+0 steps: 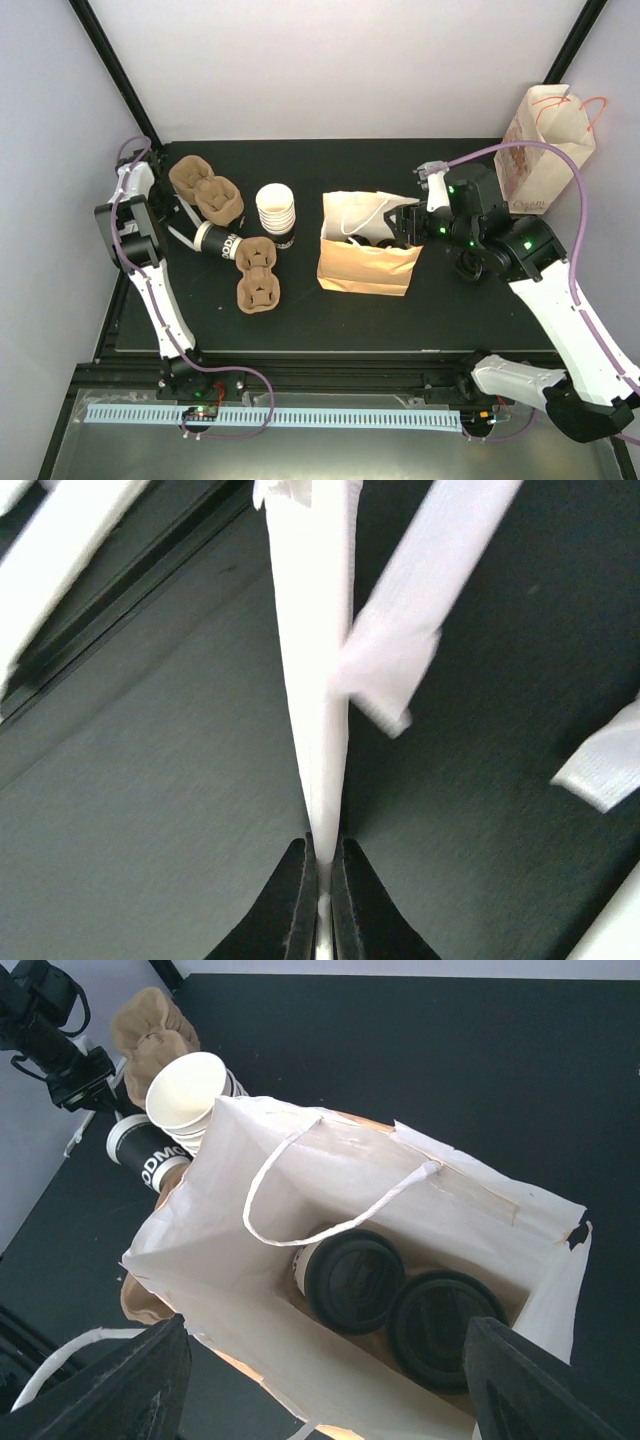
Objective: Pack the takeout coffee
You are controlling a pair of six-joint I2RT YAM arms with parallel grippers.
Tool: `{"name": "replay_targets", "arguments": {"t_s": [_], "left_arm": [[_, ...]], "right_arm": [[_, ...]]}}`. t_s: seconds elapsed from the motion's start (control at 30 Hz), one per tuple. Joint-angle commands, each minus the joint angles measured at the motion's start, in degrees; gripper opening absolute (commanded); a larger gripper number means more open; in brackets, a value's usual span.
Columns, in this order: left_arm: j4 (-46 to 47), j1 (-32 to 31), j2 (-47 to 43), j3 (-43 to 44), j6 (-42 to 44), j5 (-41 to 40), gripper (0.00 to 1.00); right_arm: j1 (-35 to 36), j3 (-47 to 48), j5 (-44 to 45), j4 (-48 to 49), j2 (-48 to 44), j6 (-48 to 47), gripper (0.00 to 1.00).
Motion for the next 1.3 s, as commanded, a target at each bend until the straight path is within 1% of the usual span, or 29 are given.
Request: {"name": "replay_targets", "arguments": {"t_s": [0.0, 0.1, 0.2, 0.43, 0.53, 0.63, 0.67, 0.7, 0.73, 0.83, 0.97, 1.03, 1.1, 1.13, 1.27], "left_arm": [[-3.44, -0.12, -9.25, -3.0, -1.78, -4.27, 0.02], [-3.51, -0.12, -15.25, -7.32, -3.27, -6.81, 0.01], [-2.46, -0.16, -22.28, -12.7, -3.9, -7.66, 0.01], [-1.18, -1.39, -41.76, -22.08, -2.84, -9.13, 0.03], [2.51, -2.26, -50.23, -25.32, -0.38, -3.64, 0.04], [10.76, -4.66, -58.18, -27.83, 6.6, 9.62, 0.02], [15.11, -6.19, -61.34, -29.38, 9.48, 15.57, 0.02], [19.78, -8.13, -64.59, -30.9, 10.92, 19.44, 0.02], [24.39, -10.54, -69.04, -32.32, 11.33, 21.62, 0.02], [40.44, -19.09, -76.85, -36.12, 11.59, 23.13, 0.01], [60.27, -29.01, -82.9, -42.68, 10.76, 23.62, 0.01], [68.64, -34.46, -83.68, -46.54, 10.84, 23.05, 0.02], [73.94, -39.7, -82.74, -48.48, 11.93, 22.51, 0.02], [75.27, -43.18, -81.78, -48.85, 12.84, 22.17, 0.02], [79.55, -52.88, -76.63, -49.47, 18.47, 20.92, 0.01]], "right_arm": [[-0.58, 0.23, -0.84, 1.3, -1.26, -0.23, 0.77], [-0.51, -0.07, -1.07, 1.51, -1.43, -0.3, 0.77], [-0.58, -0.36, -1.33, 1.78, -1.67, -0.47, 0.77], [-0.54, -0.52, -1.77, 2.63, -2.43, -0.56, 0.77], [-0.54, -0.88, -1.86, 3.13, -2.95, -0.35, 0.77], [-0.51, -1.21, -1.32, 3.4, -3.61, -0.43, 0.77], [-0.53, -1.48, -1.03, 3.53, -3.98, -0.4, 0.77], [-0.54, -1.69, -0.7, 3.62, -4.3, -0.47, 0.77], [-0.54, -1.94, -0.33, 3.86, -4.62, -0.51, 0.77], [-0.54, -2.3, 0.36, 3.87, -5.62, -0.27, 0.77], [-0.58, -2.59, 2.33, 3.48, -7.08, -0.25, 0.78], [-0.55, -2.4, 3.88, 3.2, -7.59, -0.34, 0.78], [-0.54, -1.94, 5.46, 2.59, -7.87, -0.27, 0.78], [-0.54, -1.75, 6.47, 2.38, -7.93, -0.15, 0.78], [-0.58, -1.79, 8.08, 2.42, -8.97, 0.54, 0.78]]}}
